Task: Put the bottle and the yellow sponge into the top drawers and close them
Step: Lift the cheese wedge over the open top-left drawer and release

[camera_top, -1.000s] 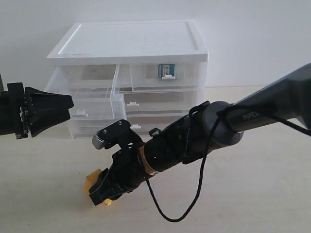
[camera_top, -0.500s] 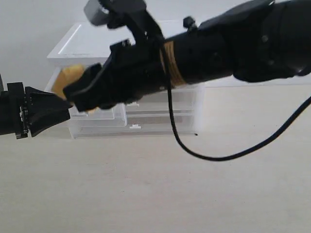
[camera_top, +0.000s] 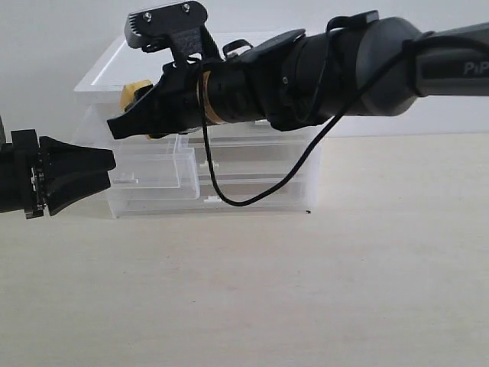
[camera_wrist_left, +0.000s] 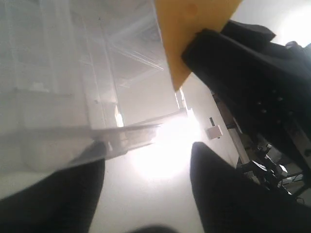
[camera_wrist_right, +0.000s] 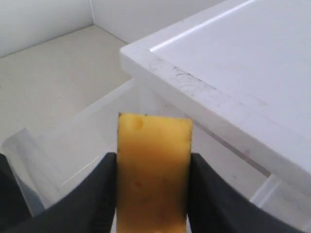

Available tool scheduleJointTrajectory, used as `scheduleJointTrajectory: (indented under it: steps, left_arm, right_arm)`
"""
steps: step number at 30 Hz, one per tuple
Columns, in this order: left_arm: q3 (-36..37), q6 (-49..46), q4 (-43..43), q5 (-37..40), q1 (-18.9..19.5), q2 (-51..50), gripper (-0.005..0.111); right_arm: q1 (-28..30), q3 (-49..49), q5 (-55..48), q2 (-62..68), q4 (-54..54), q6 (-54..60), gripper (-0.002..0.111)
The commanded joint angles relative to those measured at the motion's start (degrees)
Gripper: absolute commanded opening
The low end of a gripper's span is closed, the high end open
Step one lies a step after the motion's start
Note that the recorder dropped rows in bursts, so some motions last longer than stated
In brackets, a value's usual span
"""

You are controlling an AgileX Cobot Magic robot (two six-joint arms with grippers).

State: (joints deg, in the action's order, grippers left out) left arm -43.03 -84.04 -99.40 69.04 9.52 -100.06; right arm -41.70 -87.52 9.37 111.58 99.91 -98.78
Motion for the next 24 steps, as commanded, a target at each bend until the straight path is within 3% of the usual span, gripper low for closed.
scheduleJointTrajectory:
  steps: [1, 3, 7, 13, 22, 24]
  left_arm:
    - [-0.2, 0.1, -0.6, 0.9, 0.0, 0.8, 0.051]
    - [-0.2, 0.1, -0.6, 0.9, 0.0, 0.8, 0.051]
    - [-0.2, 0.1, -0.6, 0.9, 0.0, 0.8, 0.051]
    - [-0.2, 0.1, -0.6, 0.9, 0.0, 0.8, 0.051]
    - [-0.2, 1.6, -0.6, 0.9, 0.0, 0.8, 0.051]
    - [-0.2, 2.1, -0.2, 0.9, 0.0, 0.8, 0.049]
  right_arm:
    - [0.0, -2.2, -0.7, 1.2, -2.1, 0.0, 0.050]
    - [0.0, -2.4, -0.6, 1.2, -3.0, -0.1, 0.059]
    - [0.0, -2.4, 1.6, -0.2, -3.0, -1.6, 0.059]
    - [0.0, -2.2, 11.9, -4.7, 0.0, -11.9, 0.040]
    - [0.1, 3.5, 32.2, -10.3, 0.0, -20.5, 0.038]
    - [0.1, 6.6, 34.3, -10.3, 0.0, -19.4, 0.031]
